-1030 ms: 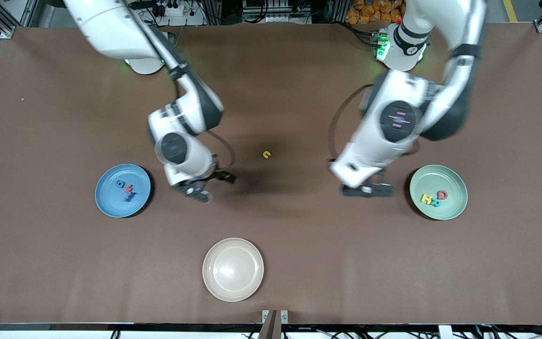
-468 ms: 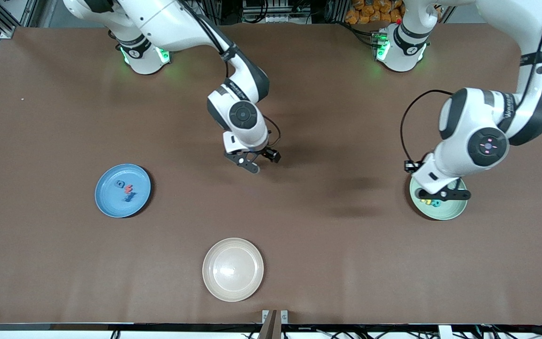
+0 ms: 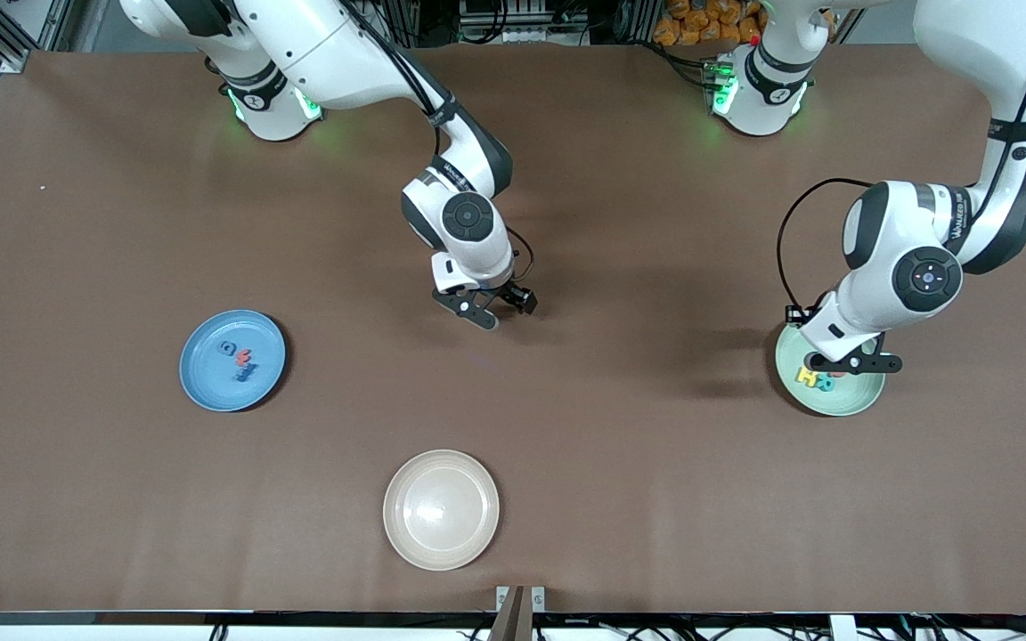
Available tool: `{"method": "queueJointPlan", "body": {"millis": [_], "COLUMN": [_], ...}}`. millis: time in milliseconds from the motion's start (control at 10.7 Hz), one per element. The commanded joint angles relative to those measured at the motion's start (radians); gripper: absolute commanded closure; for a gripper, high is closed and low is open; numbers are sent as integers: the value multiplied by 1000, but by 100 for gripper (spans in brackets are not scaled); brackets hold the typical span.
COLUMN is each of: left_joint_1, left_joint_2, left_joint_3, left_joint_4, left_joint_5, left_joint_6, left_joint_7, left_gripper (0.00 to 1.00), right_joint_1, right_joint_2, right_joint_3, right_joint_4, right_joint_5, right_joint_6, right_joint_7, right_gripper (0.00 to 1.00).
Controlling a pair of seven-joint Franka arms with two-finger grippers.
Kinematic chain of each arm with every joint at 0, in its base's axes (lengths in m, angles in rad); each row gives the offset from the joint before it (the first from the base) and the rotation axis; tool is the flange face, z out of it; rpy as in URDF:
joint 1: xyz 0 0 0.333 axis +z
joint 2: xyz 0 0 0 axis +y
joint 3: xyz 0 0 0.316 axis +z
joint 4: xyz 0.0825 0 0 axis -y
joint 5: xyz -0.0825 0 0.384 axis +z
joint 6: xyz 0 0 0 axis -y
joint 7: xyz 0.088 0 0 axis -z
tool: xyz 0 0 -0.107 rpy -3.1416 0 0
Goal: Sort upper and lower case letters into plates
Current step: 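Release the w on the green plate while the right gripper grasps the u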
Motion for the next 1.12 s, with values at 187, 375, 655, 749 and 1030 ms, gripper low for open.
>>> {"method": "queueJointPlan", "body": {"millis": [187, 375, 655, 749, 1030], "left_joint_1": [59, 63, 53, 46, -32], "left_joint_2": [23, 39, 14, -31, -168], "left_joint_3": [6, 21, 22, 23, 20], "left_joint_4": [-13, -11, 27, 30, 107], "left_joint_5": [80, 144, 134, 128, 10], "left_joint_6": [88, 162, 165, 154, -12], "left_joint_7": [42, 42, 41, 39, 37], "left_gripper": [78, 54, 0, 0, 0], "right_joint_1": [-1, 1, 2, 2, 7], "right_joint_2": [13, 18, 21, 21, 21], "right_joint_3": [3, 3, 4, 6, 10], "right_joint_4": [-7, -8, -7, -7, -2], "right_joint_5": [-15, -15, -15, -15, -9], "right_joint_6": [16, 16, 16, 16, 14], "right_joint_7": [37, 37, 38, 38, 49], "right_gripper": [0, 0, 6, 7, 7]}}
